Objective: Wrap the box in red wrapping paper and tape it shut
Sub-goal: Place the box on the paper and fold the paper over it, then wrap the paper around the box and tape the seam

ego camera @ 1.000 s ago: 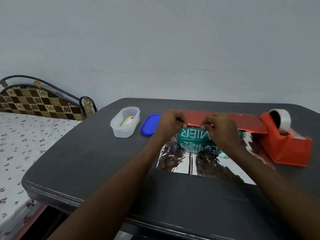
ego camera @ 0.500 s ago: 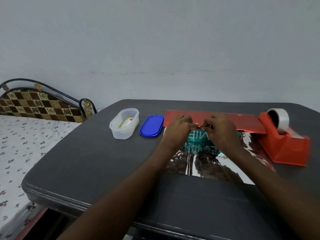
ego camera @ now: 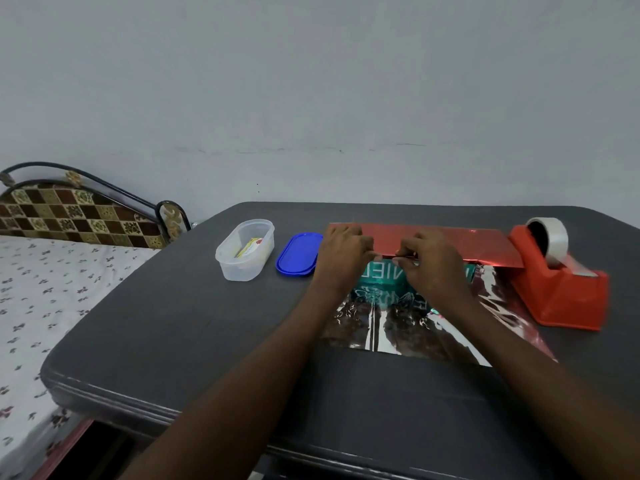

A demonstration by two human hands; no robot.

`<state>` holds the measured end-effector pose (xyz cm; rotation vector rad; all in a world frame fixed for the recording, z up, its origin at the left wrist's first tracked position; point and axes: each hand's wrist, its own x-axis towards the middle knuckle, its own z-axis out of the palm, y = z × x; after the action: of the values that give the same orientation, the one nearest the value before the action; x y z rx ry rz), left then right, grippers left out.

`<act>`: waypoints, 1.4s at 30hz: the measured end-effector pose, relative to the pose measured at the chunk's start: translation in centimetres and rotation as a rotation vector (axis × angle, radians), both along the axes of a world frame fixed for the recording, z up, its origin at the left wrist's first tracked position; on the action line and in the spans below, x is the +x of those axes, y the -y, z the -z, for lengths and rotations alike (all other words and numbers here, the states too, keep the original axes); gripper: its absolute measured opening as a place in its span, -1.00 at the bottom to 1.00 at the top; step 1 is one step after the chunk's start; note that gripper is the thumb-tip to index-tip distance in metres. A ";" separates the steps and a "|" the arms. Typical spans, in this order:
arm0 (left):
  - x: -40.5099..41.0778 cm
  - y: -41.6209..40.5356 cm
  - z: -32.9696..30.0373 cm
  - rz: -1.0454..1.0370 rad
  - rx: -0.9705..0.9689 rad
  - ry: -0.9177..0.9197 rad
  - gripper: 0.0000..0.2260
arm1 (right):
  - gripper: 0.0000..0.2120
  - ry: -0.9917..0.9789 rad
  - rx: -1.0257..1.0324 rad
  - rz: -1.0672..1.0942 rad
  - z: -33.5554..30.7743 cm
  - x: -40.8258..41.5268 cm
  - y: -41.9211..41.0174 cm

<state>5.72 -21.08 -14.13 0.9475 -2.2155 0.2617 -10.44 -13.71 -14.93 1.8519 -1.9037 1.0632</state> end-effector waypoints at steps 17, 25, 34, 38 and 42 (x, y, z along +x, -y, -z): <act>-2.4 2.0 -5.2 0.179 0.488 -0.051 -0.61 | -0.90 0.624 -0.128 0.248 0.5 1.7 -2.7; -9.3 5.2 -5.0 0.082 0.738 0.386 -0.41 | -0.77 1.296 0.079 0.213 2.6 0.7 -0.8; -7.6 7.8 -6.6 0.018 0.828 0.358 -0.45 | -0.69 1.262 0.187 0.124 2.0 0.1 0.8; -5.2 8.7 -6.9 -0.052 0.811 0.333 -0.51 | -0.51 1.219 0.278 0.120 0.7 -0.7 2.6; -2.7 8.6 -7.1 -0.122 0.819 0.307 -0.52 | -0.65 1.170 0.472 0.039 -1.7 -2.6 4.4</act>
<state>3.01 -29.67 -7.02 1.5495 -2.5883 -0.5291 -12.99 -18.06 -13.26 1.4233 -2.9794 2.1239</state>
